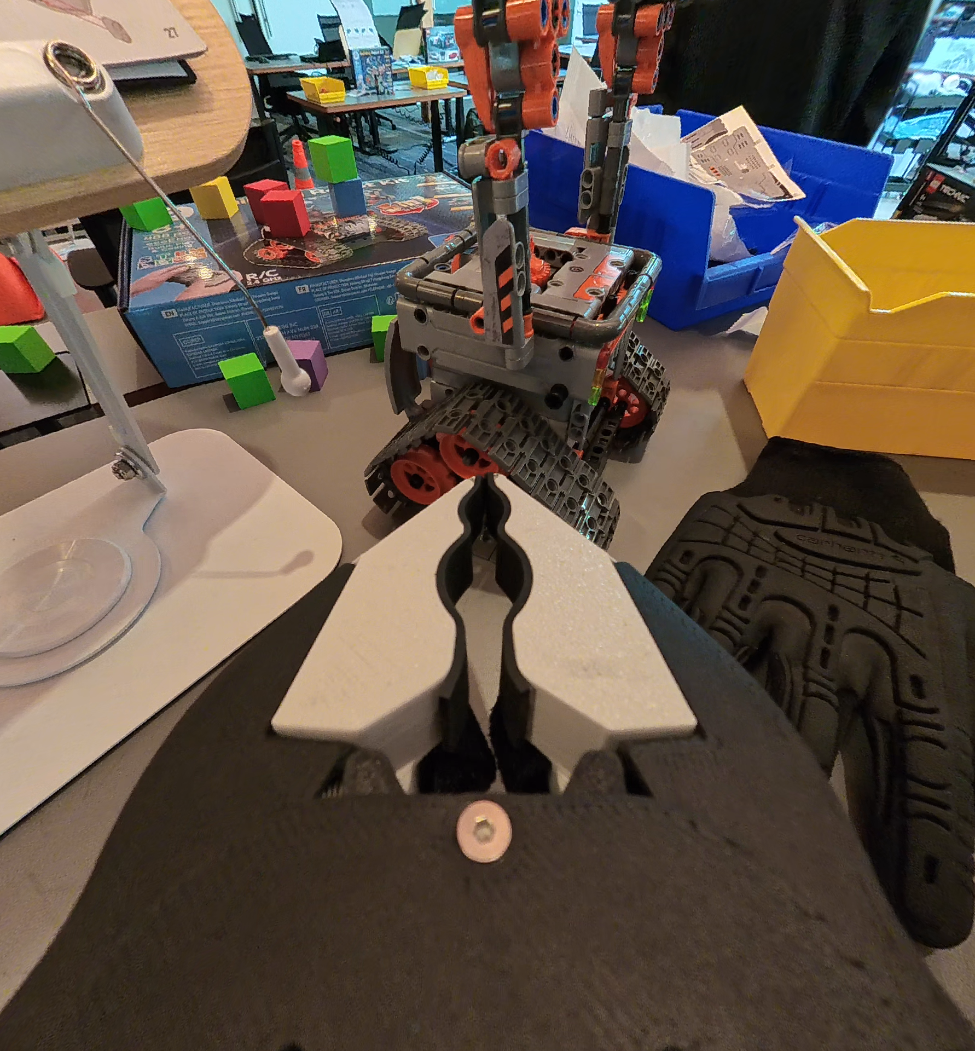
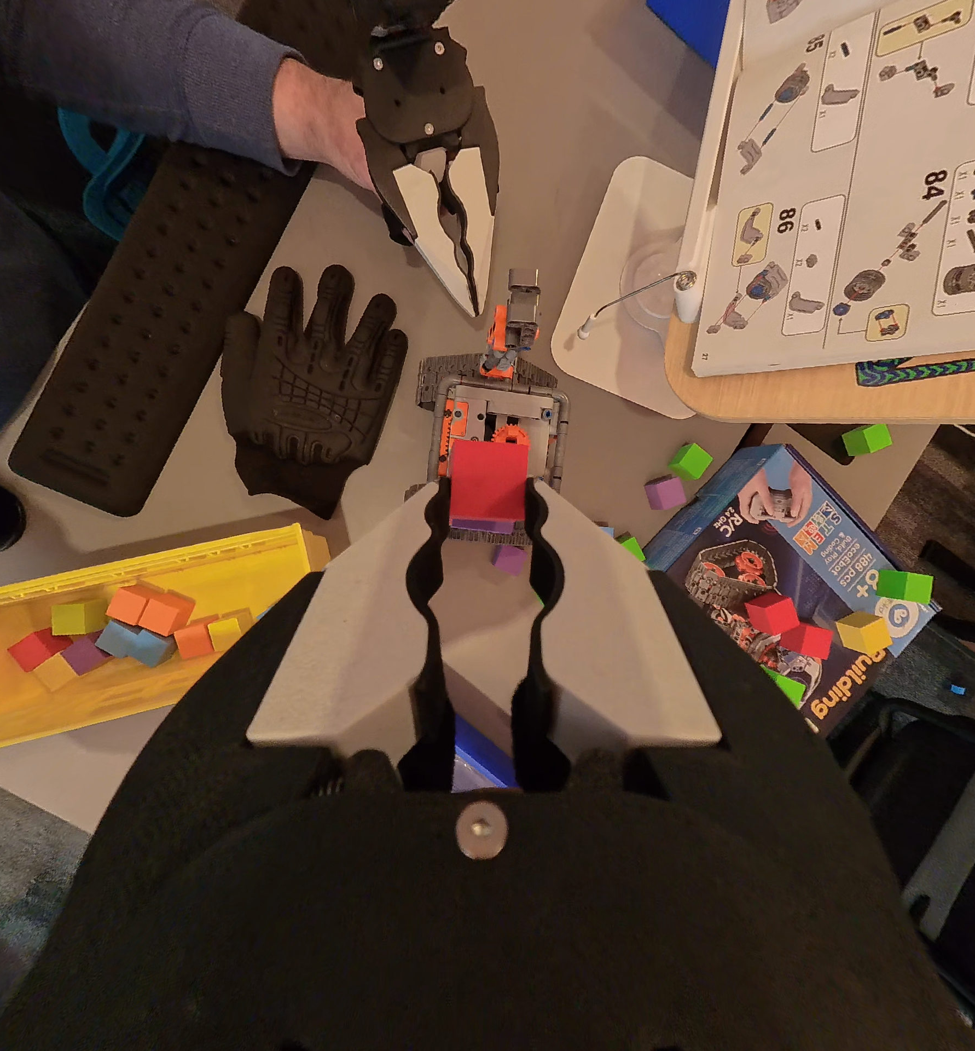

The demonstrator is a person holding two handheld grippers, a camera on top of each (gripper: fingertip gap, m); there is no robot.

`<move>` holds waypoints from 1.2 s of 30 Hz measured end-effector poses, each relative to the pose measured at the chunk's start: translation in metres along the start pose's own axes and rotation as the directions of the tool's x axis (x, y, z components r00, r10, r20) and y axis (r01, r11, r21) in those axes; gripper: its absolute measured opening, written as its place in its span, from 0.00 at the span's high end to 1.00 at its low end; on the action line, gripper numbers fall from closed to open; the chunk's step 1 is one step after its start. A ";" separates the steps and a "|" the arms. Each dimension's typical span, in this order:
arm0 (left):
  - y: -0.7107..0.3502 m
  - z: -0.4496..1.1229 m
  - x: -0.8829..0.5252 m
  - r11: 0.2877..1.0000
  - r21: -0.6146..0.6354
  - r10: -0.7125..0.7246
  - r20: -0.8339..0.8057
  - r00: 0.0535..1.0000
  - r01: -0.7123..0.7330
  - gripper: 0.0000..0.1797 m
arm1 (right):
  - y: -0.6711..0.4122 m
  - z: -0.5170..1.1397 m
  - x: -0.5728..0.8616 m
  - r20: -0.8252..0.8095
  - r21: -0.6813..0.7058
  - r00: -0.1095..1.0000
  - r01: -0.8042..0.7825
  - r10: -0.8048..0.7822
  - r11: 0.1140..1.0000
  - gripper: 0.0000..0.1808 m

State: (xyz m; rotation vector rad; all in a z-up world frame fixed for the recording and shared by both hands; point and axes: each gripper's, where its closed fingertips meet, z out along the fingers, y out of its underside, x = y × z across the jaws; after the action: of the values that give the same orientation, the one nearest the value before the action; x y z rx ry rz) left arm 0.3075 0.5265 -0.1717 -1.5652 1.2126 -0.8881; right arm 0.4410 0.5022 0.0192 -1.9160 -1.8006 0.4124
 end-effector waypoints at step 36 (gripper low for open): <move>0.003 0.001 0.000 1.000 -0.009 -0.007 0.000 1.000 0.007 1.00 | 0.141 0.012 0.159 -0.388 0.042 0.837 -0.401 0.385 0.915 0.75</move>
State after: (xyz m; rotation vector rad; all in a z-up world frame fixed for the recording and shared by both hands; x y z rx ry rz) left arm 0.3075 0.5268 -0.1753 -1.5776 1.2137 -0.8883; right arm 0.5686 0.6584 -0.0488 -2.2146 -1.1666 0.1077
